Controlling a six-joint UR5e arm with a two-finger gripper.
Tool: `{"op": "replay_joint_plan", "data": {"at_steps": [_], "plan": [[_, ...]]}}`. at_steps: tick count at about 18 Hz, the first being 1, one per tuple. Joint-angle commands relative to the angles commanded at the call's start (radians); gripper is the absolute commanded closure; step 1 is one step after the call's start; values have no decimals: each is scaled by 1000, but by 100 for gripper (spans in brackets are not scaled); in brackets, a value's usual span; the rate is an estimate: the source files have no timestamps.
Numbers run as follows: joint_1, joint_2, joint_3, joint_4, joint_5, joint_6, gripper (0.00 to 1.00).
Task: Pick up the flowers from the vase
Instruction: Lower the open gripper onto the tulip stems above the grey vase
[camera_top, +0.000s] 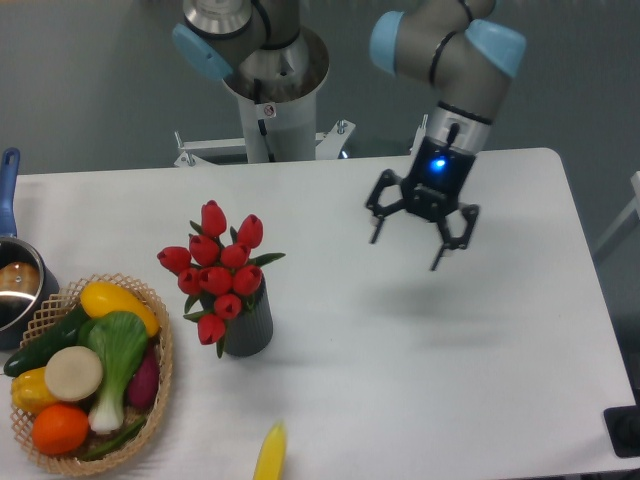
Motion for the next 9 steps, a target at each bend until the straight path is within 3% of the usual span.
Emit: {"op": "replay_joint_plan", "data": {"at_steps": [5, 9], "plan": [[-19, 0, -80, 2, -182, 3, 0], [-49, 6, -78, 2, -285, -8, 0]]}}
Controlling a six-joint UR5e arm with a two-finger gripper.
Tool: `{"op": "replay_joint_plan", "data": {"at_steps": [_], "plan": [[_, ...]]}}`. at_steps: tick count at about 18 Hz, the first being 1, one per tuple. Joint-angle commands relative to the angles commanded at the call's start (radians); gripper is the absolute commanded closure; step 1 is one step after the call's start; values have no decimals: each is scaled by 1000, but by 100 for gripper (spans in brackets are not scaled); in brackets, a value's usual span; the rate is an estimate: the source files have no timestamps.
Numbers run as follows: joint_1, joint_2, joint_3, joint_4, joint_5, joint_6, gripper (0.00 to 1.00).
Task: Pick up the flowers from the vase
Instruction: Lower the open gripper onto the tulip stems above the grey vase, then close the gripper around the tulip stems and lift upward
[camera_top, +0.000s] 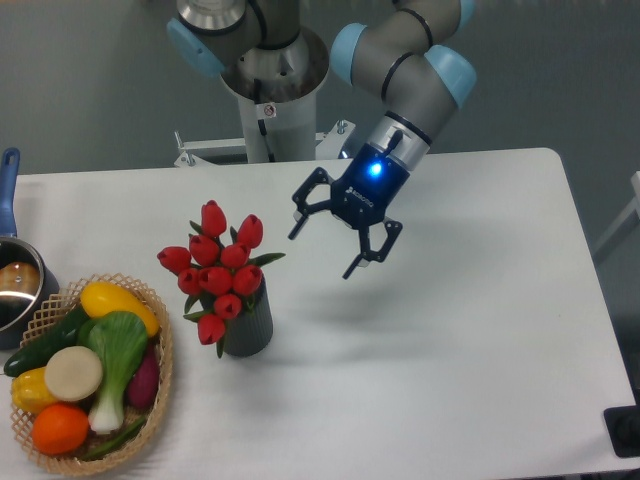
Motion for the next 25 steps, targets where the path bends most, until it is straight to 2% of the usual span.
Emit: {"op": "replay_joint_plan", "data": {"at_steps": [9, 13, 15, 17, 19, 21, 25], "plan": [[-106, -60, 52, 2, -10, 1, 0], [-141, -66, 57, 2, -11, 1, 2], [-146, -66, 58, 2, -11, 1, 27], [-147, -69, 68, 2, -11, 1, 65], [-146, -87, 96, 2, -10, 6, 95], [-144, -95, 120, 0, -10, -5, 100], [-137, -92, 118, 0, -10, -11, 100]]}}
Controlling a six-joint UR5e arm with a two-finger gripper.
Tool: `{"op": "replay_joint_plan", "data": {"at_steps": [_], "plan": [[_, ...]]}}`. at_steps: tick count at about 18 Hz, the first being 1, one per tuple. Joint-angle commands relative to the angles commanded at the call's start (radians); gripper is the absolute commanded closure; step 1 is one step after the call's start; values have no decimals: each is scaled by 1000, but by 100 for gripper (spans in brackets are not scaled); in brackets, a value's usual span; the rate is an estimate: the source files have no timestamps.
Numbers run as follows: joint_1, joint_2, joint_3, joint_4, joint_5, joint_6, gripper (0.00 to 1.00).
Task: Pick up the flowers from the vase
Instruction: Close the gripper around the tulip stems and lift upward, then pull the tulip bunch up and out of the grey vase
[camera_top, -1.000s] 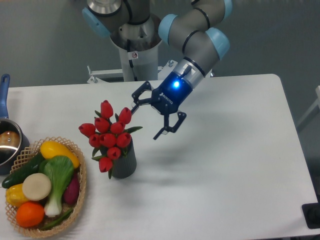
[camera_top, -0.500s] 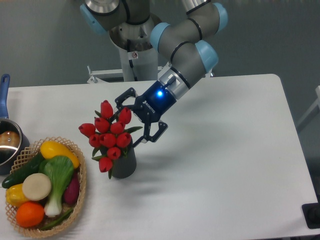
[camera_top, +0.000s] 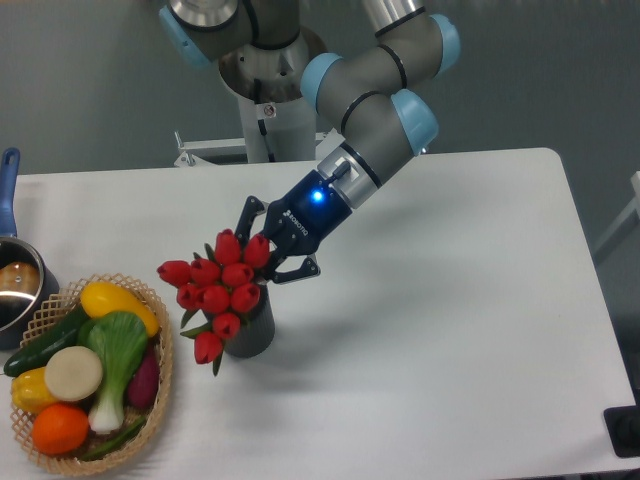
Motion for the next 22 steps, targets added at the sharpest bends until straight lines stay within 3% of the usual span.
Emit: {"op": "replay_joint_plan", "data": {"at_steps": [10, 13, 22], "plan": [[6, 98, 12, 0, -57, -181, 100], [35, 140, 52, 0, -66, -290, 100], [81, 141, 169, 0, -107, -423, 100]]}}
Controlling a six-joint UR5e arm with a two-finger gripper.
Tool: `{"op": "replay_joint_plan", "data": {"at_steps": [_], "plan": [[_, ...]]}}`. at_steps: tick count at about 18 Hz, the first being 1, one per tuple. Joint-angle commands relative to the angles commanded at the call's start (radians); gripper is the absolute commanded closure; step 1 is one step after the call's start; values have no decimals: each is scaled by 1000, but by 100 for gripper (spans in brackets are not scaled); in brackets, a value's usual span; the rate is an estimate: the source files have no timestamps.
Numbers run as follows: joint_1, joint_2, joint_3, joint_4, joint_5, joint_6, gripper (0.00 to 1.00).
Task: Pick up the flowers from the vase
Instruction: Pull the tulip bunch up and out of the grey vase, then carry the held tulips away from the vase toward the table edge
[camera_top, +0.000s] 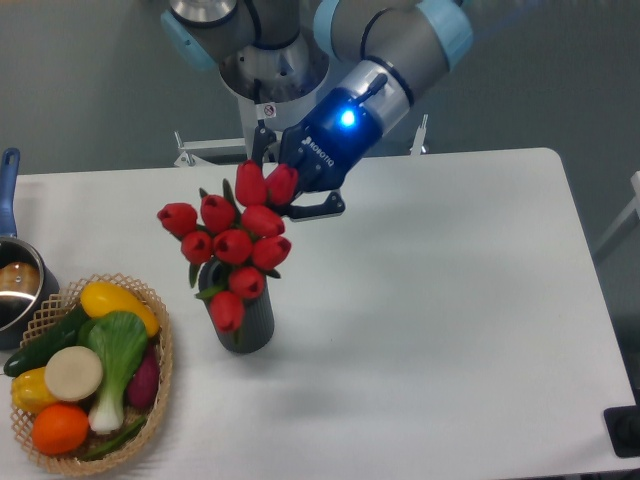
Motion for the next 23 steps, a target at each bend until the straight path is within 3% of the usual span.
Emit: {"op": "replay_joint_plan", "data": {"at_steps": [10, 15, 20, 23], "plan": [[25, -34, 120, -2, -29, -73, 100], [31, -40, 124, -3, -25, -86, 100], [121, -67, 155, -5, 8, -77, 100], [140, -72, 158, -5, 87, -80, 100]]}}
